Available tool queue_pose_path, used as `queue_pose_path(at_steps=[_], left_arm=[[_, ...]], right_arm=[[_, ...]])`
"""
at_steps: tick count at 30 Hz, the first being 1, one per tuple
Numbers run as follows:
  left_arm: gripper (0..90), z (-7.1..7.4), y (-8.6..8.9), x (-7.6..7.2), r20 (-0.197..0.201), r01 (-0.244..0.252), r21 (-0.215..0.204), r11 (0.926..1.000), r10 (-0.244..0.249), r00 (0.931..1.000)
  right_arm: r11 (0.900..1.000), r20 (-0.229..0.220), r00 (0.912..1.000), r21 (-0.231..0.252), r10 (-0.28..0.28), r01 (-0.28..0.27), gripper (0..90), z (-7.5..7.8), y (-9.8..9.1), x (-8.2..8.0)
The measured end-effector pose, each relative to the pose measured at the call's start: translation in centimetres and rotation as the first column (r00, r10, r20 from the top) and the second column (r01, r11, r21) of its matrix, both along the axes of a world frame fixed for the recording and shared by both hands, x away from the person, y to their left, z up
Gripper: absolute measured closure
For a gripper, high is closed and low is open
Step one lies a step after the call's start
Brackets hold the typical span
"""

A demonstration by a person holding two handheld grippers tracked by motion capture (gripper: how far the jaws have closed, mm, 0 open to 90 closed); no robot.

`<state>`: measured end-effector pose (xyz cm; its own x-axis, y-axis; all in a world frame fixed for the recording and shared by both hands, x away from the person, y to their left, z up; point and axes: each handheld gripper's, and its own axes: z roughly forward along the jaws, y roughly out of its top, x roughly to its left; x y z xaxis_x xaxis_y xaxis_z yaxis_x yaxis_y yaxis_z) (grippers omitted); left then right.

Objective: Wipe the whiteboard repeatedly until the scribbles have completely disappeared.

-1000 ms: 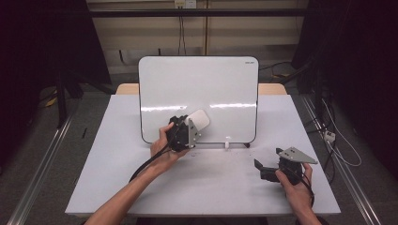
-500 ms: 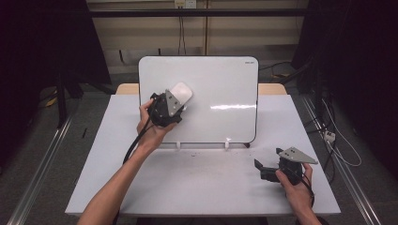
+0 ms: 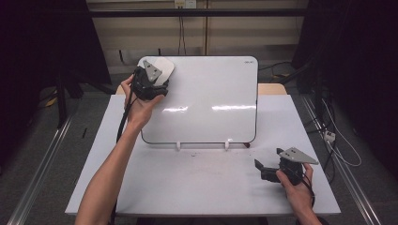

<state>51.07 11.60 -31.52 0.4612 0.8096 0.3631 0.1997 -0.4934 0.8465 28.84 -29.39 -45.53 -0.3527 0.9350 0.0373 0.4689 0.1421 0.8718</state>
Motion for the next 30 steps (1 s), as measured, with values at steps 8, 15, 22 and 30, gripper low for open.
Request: queue_pose_path(at_steps=[8, 15, 22, 30], left_arm=[[31.3, 0.4, 0.6, -0.3, -0.036, 0.017, -0.063, 0.9979, -0.019, 0.9992], [31.3, 0.4, 1.3, -0.3, -0.052, 0.034, -0.122, 0.9919, -0.041, 0.9978], [31.3, 0.2, 2.3, -0.8, -0.045, 0.039, -0.158, 0.9867, -0.047, 0.9979], [31.3, 1.4, 2.8, -2.3, -0.005, 0.04, -0.189, 0.9811, -0.042, 0.9991]], right_arm=[[1.0, 0.0, 1.0, 0.004, -0.004, 0.004, 5.0, 0.1, -0.1, -0.1], [1.0, -0.001, 1.0, 0.006, -0.005, 0.005, 4.9, 0.1, 0.2, 0.2], [1.0, -0.004, 1.0, 0.004, -0.003, 0.003, 4.9, 0.1, 0.2, 0.4], [1.0, 0.001, 1.0, 0.005, -0.002, 0.002, 4.9, 0.1, 0.2, 0.2]])
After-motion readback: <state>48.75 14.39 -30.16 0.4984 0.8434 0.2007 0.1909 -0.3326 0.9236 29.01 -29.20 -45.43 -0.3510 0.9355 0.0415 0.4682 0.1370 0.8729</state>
